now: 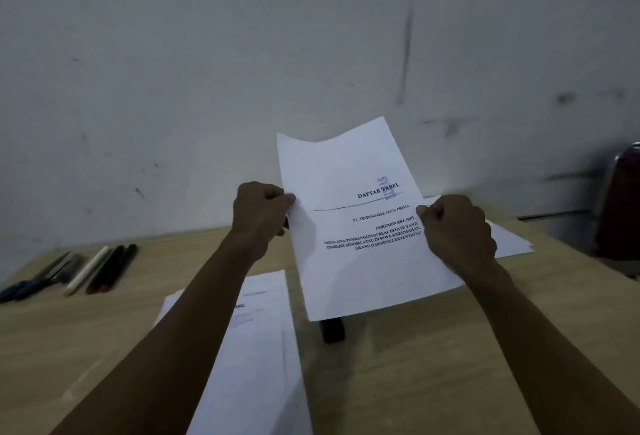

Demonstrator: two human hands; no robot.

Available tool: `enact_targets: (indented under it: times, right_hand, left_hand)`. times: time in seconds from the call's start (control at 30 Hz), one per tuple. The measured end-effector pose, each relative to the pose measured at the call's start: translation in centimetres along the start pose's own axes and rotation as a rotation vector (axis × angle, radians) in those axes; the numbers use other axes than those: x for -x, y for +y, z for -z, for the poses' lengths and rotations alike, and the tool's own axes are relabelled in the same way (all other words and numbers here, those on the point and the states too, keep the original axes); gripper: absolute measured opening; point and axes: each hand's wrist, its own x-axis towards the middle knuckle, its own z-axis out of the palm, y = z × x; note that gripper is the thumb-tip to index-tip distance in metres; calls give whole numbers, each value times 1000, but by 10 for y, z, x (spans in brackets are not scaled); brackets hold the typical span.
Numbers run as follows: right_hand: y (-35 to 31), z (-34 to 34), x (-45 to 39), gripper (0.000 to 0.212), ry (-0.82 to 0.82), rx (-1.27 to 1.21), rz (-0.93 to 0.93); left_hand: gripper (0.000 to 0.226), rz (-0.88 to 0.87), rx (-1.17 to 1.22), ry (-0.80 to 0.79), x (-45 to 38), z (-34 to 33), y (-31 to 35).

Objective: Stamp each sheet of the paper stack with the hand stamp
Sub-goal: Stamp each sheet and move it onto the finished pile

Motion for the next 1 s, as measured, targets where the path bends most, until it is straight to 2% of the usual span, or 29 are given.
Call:
enact_targets:
  times: [0.1, 0.2, 0.3, 0.47, 0.57, 0.63, 1.0]
  right_hand:
    - [31, 8, -31, 17, -7, 101, -91]
    - [61, 12, -52, 22, -30, 206, -146]
    - [95, 12, -74, 25, -52, 291, -157]
    - [144, 7, -109, 26, -58, 335, -204]
    - [171, 1, -141, 24, -33, 363, -200]
    - [183, -6, -161, 23, -20, 371, -210]
    - [239, -60, -244, 16, 34, 428, -216]
  left_hand:
    - [13, 23, -80, -108, -13, -52, 5]
    - [4, 60, -151, -171, -18, -104, 4]
    - [23, 106, -187, -223, -24, -156, -1]
    - [32, 125, -293, -300, -37, -223, -18]
    - [27, 123, -316, -330, -54, -263, -31]
    - [13, 110, -327, -334, -65, -283, -37]
    - [25, 31, -496, -311, -113, -365, -85]
